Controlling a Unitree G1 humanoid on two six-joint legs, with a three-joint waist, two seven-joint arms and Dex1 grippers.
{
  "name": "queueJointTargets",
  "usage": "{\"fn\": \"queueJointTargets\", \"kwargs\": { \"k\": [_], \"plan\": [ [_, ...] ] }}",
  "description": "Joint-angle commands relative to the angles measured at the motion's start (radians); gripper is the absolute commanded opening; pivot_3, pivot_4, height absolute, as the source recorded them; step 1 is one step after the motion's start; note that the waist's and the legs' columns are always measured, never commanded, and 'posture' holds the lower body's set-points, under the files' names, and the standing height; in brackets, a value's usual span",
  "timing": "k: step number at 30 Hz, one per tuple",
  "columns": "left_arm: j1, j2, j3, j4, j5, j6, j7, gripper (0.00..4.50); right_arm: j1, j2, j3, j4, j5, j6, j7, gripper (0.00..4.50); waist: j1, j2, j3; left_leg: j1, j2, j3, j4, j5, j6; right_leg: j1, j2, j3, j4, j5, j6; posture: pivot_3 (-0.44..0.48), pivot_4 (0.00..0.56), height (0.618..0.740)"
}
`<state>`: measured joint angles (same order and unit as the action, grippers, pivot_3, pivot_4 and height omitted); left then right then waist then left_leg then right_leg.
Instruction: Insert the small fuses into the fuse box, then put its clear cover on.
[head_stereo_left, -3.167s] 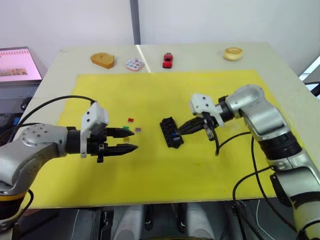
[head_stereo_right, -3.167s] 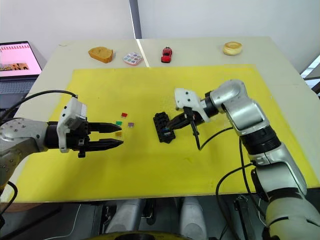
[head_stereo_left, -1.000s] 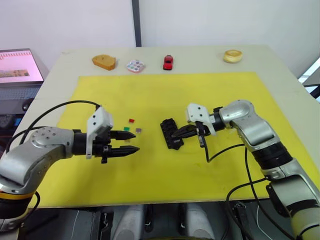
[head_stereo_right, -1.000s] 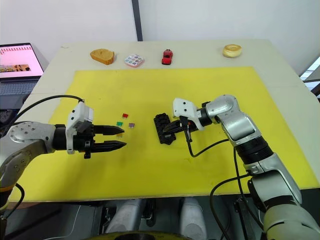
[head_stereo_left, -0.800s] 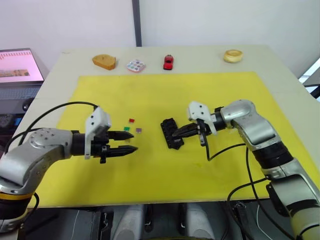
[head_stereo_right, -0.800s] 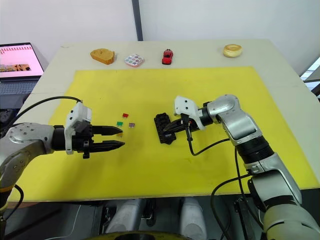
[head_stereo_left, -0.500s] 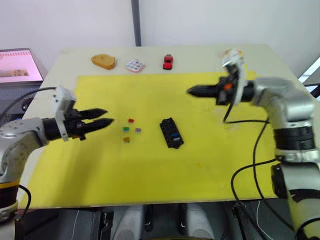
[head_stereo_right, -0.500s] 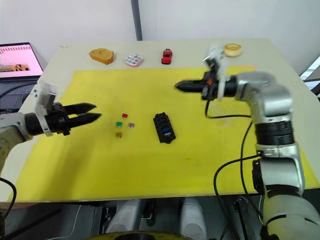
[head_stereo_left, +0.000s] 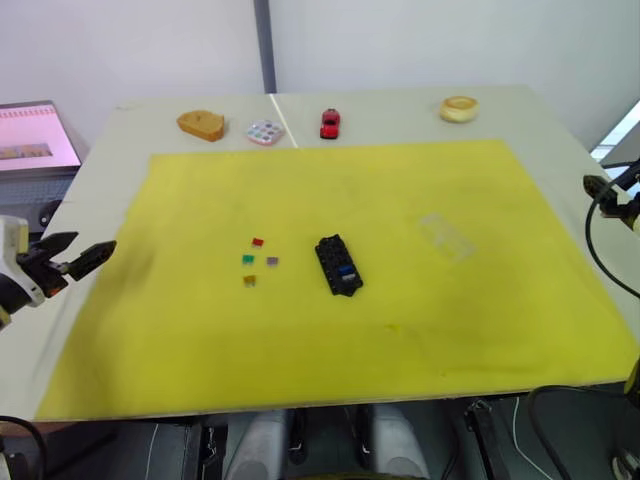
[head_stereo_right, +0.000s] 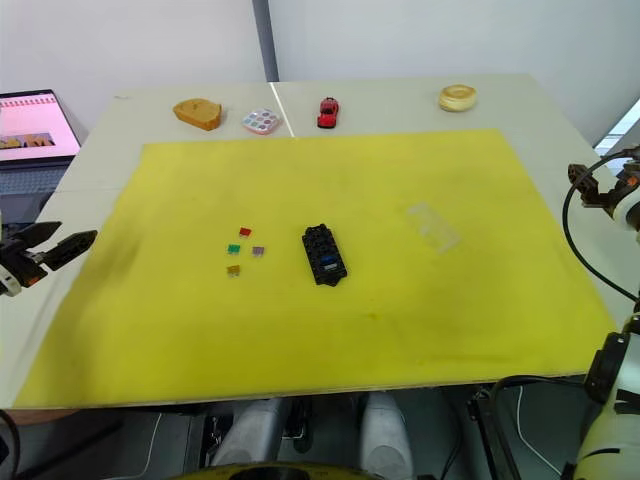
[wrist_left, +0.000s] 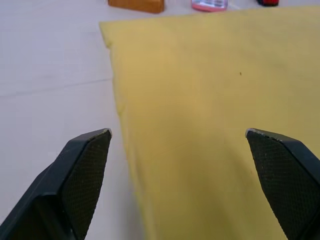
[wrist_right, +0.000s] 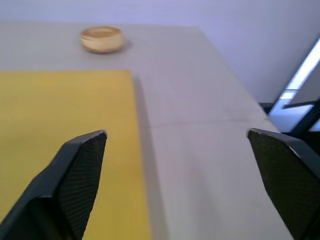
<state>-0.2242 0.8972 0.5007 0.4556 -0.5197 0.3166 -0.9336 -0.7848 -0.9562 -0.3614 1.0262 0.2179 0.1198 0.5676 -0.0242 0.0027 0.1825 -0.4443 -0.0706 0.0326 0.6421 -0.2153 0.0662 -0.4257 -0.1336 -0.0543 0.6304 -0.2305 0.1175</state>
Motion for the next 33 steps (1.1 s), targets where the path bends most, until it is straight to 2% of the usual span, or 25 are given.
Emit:
{"fn": "queueJointTargets", "kwargs": {
  "k": [1,3,6,10,14,18,21,25,28,31,33],
  "plan": [
    [-0.021,0.005,0.003,0.007,0.017,-0.031,-0.006,4.5,-0.035,-0.001,0.004,0.039,-0.022,-0.045,-0.045,4.46,0.0,0.0,0.0,-0.001,0.0,0.001,-0.001,0.0,0.0,0.0,0.0,0.0,0.0,0.001,0.002,0.0,0.15,0.74],
    [-0.034,0.002,-0.004,0.0,0.025,-0.036,0.004,4.5,-0.046,0.005,0.01,0.053,-0.023,-0.038,-0.04,4.46,0.001,0.0,0.0,-0.001,0.0,0.001,-0.002,0.003,-0.005,0.0,0.0,0.0,0.0,0.001,0.002,0.0,0.15,0.74],
    [-0.048,-0.008,0.0,-0.015,0.029,-0.041,0.032,4.5,-0.06,0.011,0.018,0.058,-0.018,-0.028,-0.003,4.46,0.003,0.0,0.0,-0.001,0.0,0.002,-0.002,0.001,-0.001,0.001,-0.001,0.0,-0.001,0.001,0.002,0.0,0.15,0.74],
    [-0.098,-0.033,0.036,-0.02,0.01,0.006,0.142,4.5,-0.077,0.024,0.024,0.053,-0.027,-0.051,-0.021,4.46,0.01,0.0,0.0,0.0,0.0,0.001,-0.001,0.0,0.0,0.0,-0.001,0.0,-0.001,0.001,0.002,0.0,0.15,0.74],
    [-0.066,-0.042,0.042,-0.139,-0.073,0.145,0.121,4.5,-0.124,0.038,0.044,0.048,-0.043,-0.035,-0.063,4.46,0.007,0.0,0.0,-0.001,0.0,0.001,0.0,0.0,0.0,0.001,-0.001,0.0,-0.001,0.001,0.002,0.0,0.15,0.74],
    [0.001,-0.08,-0.001,-0.335,-0.119,0.275,0.148,4.5,-0.27,0.11,0.075,-0.012,-0.026,0.09,-0.033,4.46,-0.008,0.001,0.0,-0.001,0.0,0.002,0.0,0.001,-0.002,0.001,-0.001,0.001,0.0,0.001,0.002,0.0,0.15,0.74],
    [0.068,-0.068,-0.012,-0.504,-0.219,0.442,0.124,4.5,-0.27,0.179,0.146,-0.225,0.024,0.213,0.156,4.46,-0.02,0.001,0.0,-0.001,0.001,0.002,-0.001,0.002,-0.002,0.001,0.0,0.001,0.0,0.001,0.002,0.0,0.15,0.74],
    [0.18,-0.051,-0.037,-0.725,-0.382,0.651,0.093,4.5,-0.109,0.216,0.324,-0.777,0.175,0.429,0.444,4.46,-0.016,0.001,0.0,-0.002,0.001,0.001,-0.004,0.004,-0.003,-0.001,0.0,0.001,0.0,0.001,0.002,0.0,0.15,0.74],
    [0.225,-0.046,-0.061,-0.79,-0.422,0.702,0.082,4.5,-0.065,0.24,0.395,-1.036,0.277,0.595,0.487,4.46,-0.007,0.001,0.0,-0.002,0.0,0.0,-0.003,0.001,0.0,-0.001,0.0,0.001,0.0,0.001,0.002,0.0,0.15,0.74],
    [0.227,-0.066,-0.106,-0.802,-0.427,0.715,0.085,4.5,-0.063,0.279,0.536,-1.22,0.248,0.633,0.487,4.46,0.013,0.001,0.0,0.0,0.0,-0.001,0.0,0.0,-0.001,-0.003,0.001,0.001,0.0,0.001,0.002,0.0,0.15,0.74],
    [0.223,-0.085,-0.17,-0.8,-0.387,0.691,0.091,4.5,-0.042,0.307,0.614,-1.34,0.264,0.648,0.508,4.46,0.021,0.0,-0.001,0.001,0.0,-0.003,0.002,0.0,-0.001,-0.001,0.001,0.0,0.0,-0.001,-0.002,0.0,0.15,0.74]
  ]
}}
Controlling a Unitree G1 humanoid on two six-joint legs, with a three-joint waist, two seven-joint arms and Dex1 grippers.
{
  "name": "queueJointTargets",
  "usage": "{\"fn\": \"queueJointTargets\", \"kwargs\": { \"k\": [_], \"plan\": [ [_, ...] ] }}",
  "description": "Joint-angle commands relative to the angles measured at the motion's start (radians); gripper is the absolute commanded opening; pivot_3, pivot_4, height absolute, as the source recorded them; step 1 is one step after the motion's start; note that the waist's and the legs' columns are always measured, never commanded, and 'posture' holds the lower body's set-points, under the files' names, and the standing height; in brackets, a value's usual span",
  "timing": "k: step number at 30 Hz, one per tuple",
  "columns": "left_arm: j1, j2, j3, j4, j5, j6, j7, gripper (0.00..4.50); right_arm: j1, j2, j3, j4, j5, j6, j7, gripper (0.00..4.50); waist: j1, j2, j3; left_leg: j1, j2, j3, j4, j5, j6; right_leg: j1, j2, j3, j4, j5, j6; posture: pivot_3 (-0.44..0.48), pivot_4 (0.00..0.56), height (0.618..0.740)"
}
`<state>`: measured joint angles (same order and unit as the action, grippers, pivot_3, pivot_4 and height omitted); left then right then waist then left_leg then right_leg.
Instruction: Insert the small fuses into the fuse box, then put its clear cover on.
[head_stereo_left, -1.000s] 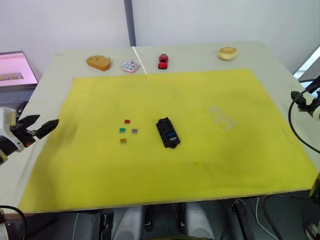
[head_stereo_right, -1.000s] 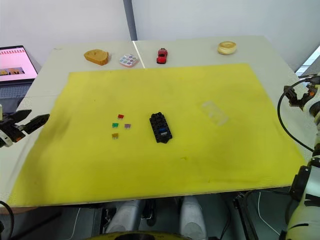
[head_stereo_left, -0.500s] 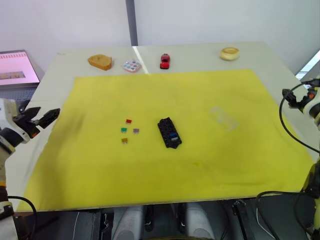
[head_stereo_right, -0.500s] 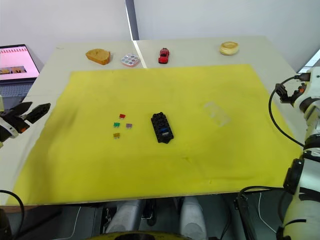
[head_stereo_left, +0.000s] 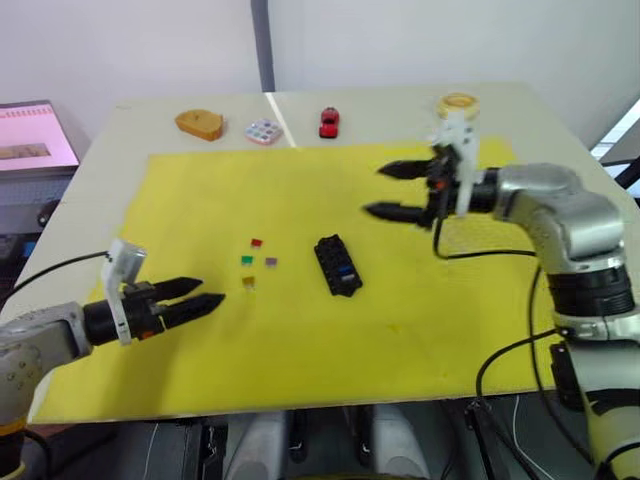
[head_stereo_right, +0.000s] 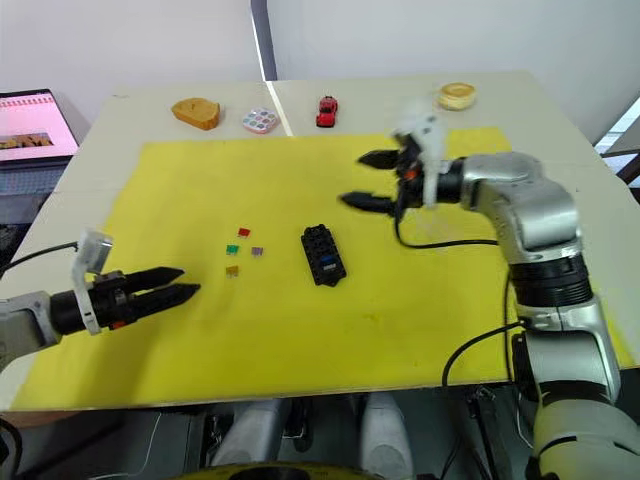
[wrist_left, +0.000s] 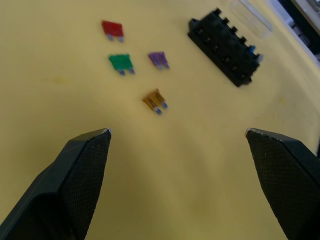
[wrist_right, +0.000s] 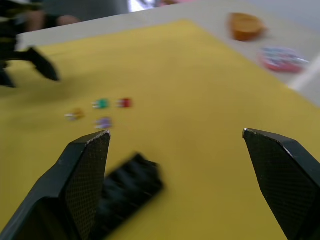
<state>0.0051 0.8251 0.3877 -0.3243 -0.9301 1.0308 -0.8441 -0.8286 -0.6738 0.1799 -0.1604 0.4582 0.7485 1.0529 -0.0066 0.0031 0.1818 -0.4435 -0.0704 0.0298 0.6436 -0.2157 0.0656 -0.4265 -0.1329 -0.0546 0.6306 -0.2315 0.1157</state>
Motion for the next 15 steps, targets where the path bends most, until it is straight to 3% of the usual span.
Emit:
{"fn": "queueJointTargets", "kwargs": {
  "k": [1,8,15],
  "plan": [
    [-0.012,-0.022,-0.079,-0.012,0.039,-0.035,0.005,4.5,0.013,0.034,0.098,-0.189,0.027,0.023,0.026,4.46,0.008,0.0,0.0,0.0,0.0,0.0,0.0,0.0,0.001,0.0,0.0,0.0,0.0,0.0,0.0,0.0,0.15,0.74],
    [-0.082,-0.066,-0.142,0.039,0.058,-0.052,0.012,4.5,0.066,0.038,0.13,-0.275,0.03,0.052,-0.005,4.46,0.021,-0.001,0.0,-0.001,-0.002,0.0,0.003,-0.001,0.002,0.001,-0.001,0.0,-0.001,0.0,0.0,0.0,0.15,0.74],
    [-0.223,-0.074,-0.254,0.175,0.13,-0.087,-0.059,4.5,0.068,0.041,0.112,-0.303,0.027,0.101,-0.063,4.46,0.021,-0.001,0.0,-0.001,-0.002,0.0,0.003,-0.001,0.001,0.001,0.0,0.0,0.0,0.0,0.0,0.0,0.15,0.74]
  ]
}}
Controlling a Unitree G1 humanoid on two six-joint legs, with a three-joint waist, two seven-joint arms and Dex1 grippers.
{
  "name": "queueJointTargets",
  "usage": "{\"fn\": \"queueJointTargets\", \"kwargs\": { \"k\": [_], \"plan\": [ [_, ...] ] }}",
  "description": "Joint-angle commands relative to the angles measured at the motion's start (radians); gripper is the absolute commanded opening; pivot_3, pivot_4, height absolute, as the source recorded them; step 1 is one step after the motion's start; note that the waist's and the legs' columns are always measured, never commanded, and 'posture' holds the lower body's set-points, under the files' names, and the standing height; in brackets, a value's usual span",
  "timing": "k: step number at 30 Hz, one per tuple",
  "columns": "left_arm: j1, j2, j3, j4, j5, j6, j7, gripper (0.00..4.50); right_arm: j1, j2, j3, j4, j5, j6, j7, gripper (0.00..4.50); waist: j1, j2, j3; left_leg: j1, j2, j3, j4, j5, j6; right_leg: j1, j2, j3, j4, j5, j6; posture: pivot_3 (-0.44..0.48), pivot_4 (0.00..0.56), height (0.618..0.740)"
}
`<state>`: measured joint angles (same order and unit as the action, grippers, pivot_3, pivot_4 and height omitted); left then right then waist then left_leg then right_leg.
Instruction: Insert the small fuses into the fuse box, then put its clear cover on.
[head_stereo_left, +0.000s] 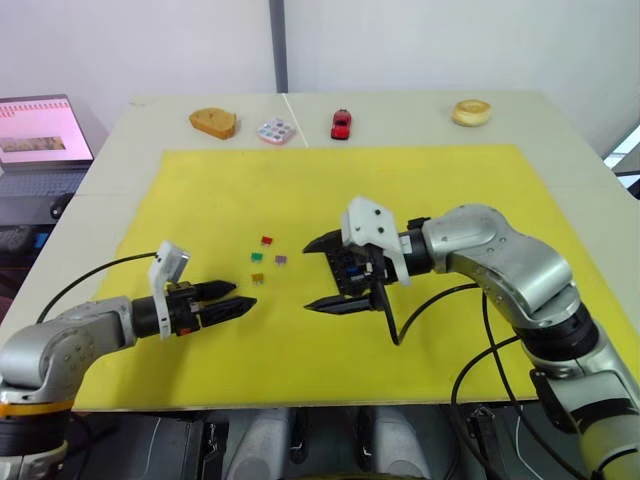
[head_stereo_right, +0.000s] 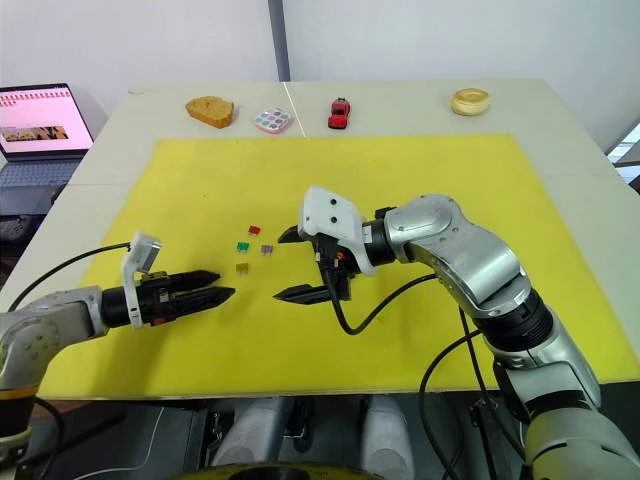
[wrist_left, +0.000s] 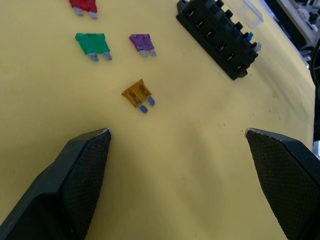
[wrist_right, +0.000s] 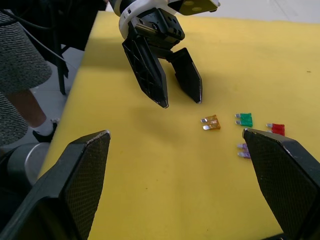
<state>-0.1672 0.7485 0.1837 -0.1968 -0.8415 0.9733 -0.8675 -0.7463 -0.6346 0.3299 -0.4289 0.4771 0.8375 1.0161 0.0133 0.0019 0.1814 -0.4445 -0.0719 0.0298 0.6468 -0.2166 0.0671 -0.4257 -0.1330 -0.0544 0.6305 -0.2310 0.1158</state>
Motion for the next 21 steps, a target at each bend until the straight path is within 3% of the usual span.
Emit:
{"fn": "queueJointTargets", "kwargs": {
  "k": [1,12,21],
  "plan": [
    [-0.067,0.002,-0.066,0.068,0.052,-0.031,-0.046,4.5,-0.017,0.003,-0.041,-0.034,0.009,0.018,-0.033,4.46,0.002,0.0,0.0,0.0,0.0,0.0,0.0,0.0,0.0,0.0,0.0,0.0,0.0,0.0,0.0,0.0,0.15,0.74],
    [-0.202,-0.05,-0.177,0.231,0.133,-0.069,-0.166,4.5,-0.004,0.002,-0.055,-0.041,0.003,0.041,-0.086,4.46,0.009,0.0,0.0,0.0,0.0,0.0,0.001,0.0,0.0,0.001,0.0,0.0,0.0,0.0,0.0,0.0,0.15,0.74],
    [-0.177,-0.071,-0.169,0.236,0.136,-0.041,-0.175,4.5,0.028,-0.009,-0.046,-0.027,-0.014,0.008,-0.092,4.46,0.016,0.0,0.0,0.0,0.0,0.0,0.001,0.0,0.001,0.001,-0.001,0.0,-0.001,0.0,0.0,0.0,0.15,0.74]
  ]
}}
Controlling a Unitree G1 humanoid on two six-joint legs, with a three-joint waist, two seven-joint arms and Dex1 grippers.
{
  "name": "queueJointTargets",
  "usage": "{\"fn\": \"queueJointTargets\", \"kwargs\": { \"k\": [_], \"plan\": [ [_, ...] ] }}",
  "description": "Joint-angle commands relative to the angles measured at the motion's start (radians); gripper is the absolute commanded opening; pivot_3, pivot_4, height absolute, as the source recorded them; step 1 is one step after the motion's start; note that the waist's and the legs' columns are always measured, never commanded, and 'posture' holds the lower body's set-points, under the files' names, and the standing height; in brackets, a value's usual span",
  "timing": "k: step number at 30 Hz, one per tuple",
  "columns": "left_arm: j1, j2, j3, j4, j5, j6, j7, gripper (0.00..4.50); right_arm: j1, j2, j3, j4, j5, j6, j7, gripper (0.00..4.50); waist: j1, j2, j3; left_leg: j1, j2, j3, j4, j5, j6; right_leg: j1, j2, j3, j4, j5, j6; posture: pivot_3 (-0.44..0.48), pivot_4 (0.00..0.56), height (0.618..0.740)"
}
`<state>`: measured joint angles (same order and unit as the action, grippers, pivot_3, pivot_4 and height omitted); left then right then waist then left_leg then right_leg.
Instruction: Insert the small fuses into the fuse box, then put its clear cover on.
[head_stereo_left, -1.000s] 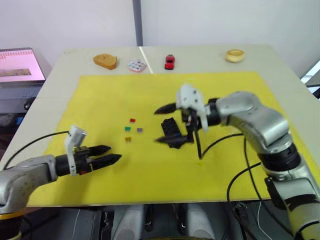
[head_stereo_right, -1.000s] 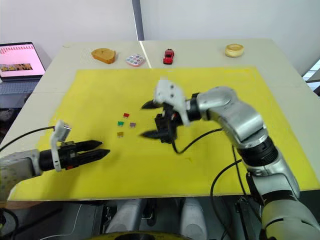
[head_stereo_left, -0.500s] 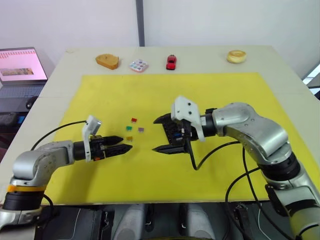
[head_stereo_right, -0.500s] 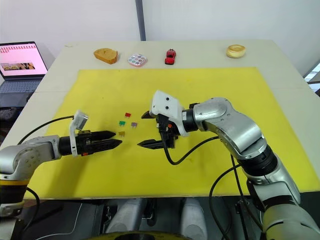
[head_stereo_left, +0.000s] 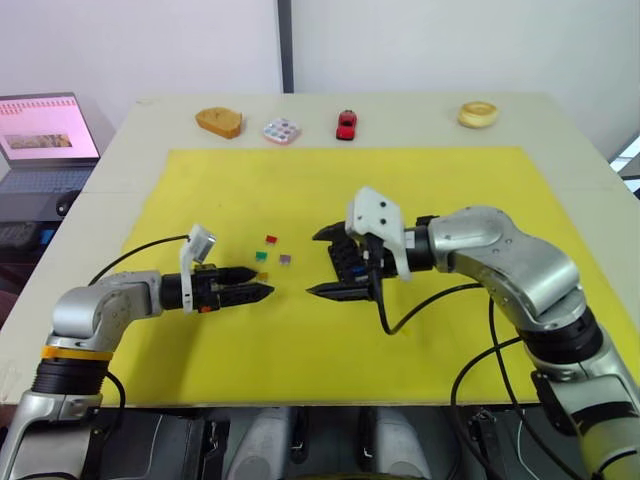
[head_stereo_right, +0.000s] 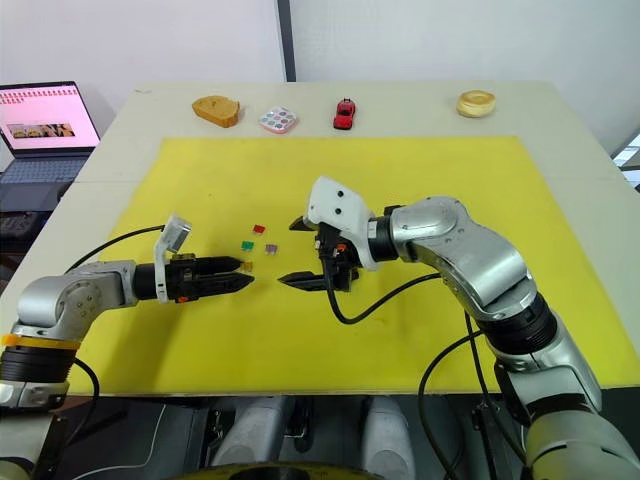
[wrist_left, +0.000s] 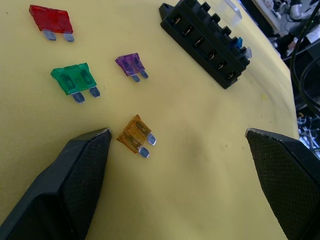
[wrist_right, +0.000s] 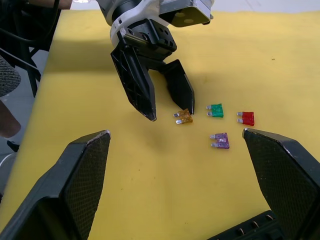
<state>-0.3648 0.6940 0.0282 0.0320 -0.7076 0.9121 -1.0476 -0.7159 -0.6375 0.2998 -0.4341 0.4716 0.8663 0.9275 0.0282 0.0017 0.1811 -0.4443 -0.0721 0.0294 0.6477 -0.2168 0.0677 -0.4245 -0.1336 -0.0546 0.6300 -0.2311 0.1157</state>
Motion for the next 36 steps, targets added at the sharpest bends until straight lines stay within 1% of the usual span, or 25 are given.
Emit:
{"fn": "queueJointTargets", "kwargs": {
  "k": [1,5,11,15,17,18,20,28,36],
  "plan": [
    [0.024,-0.021,-0.012,0.005,0.002,0.02,0.006,4.5,-0.002,-0.005,-0.014,-0.02,-0.01,-0.022,-0.003,4.46,0.001,0.0,0.0,0.0,0.0,0.0,0.0,0.0,0.0,0.0,0.0,0.0,0.0,0.0,0.0,0.0,0.15,0.74],
    [0.032,-0.048,0.017,-0.005,-0.025,0.048,0.026,4.5,-0.002,-0.003,-0.011,-0.007,-0.023,-0.03,0.001,4.46,0.006,0.0,0.0,0.0,0.0,0.0,0.0,0.0,0.0,0.0,0.0,0.0,0.0,0.0,0.0,0.0,0.15,0.74],
    [0.044,-0.06,0.044,-0.007,-0.044,0.091,0.045,4.5,-0.005,-0.001,-0.008,0.01,-0.036,-0.042,0.007,4.46,0.008,0.0,0.0,0.0,0.0,0.0,0.0,0.0,0.0,0.0,0.0,0.0,0.0,0.0,0.0,0.0,0.15,0.74],
    [0.059,-0.059,0.044,-0.026,-0.067,0.116,0.034,4.5,0.001,0.001,0.003,0.004,-0.044,-0.041,0.005,4.46,0.006,0.0,0.0,0.0,0.0,0.0,0.0,0.0,0.0,0.0,0.0,0.0,0.0,0.0,0.0,0.0,0.15,0.74],
    [0.063,-0.061,0.044,-0.032,-0.069,0.117,0.038,3.99,0.004,0.001,0.004,0.0,-0.044,-0.039,0.004,4.5,0.005,0.0,0.0,0.0,0.0,0.0,0.0,0.0,0.0,0.0,0.0,0.0,0.0,0.0,0.0,0.0,0.15,0.74],
    [0.062,-0.063,0.044,-0.032,-0.069,0.117,0.041,3.65,0.004,0.001,0.003,-0.001,-0.043,-0.038,0.004,4.5,0.005,0.0,0.0,0.0,0.0,0.0,0.0,0.0,0.0,0.0,0.0,0.0,0.0,0.0,0.0,0.0,0.15,0.74],
    [0.063,-0.063,0.04,-0.034,-0.062,0.112,0.044,2.66,0.001,0.012,-0.006,-0.005,-0.031,-0.027,-0.002,4.5,0.006,0.0,0.0,0.0,0.0,0.0,0.0,0.0,0.0,0.0,0.0,0.0,-0.001,0.0,0.0,0.0,0.15,0.74],
    [0.074,-0.059,0.031,-0.028,-0.037,0.085,0.048,2.66,0.001,0.015,0.001,-0.015,-0.034,-0.021,-0.009,4.5,0.008,0.0,0.0,0.0,0.0,0.0,0.0,0.0,0.0,0.0,0.0,0.0,-0.001,0.0,0.0,0.0,0.15,0.74],
    [0.077,-0.07,0.057,-0.023,-0.041,0.084,0.058,2.66,-0.006,0.016,0.004,-0.005,-0.04,-0.021,-0.012,4.5,0.008,0.0,0.0,0.0,0.0,0.0,-0.001,0.0,0.0,0.0,0.0,0.0,-0.001,0.0,0.0,0.0,0.15,0.74]
  ]
}}
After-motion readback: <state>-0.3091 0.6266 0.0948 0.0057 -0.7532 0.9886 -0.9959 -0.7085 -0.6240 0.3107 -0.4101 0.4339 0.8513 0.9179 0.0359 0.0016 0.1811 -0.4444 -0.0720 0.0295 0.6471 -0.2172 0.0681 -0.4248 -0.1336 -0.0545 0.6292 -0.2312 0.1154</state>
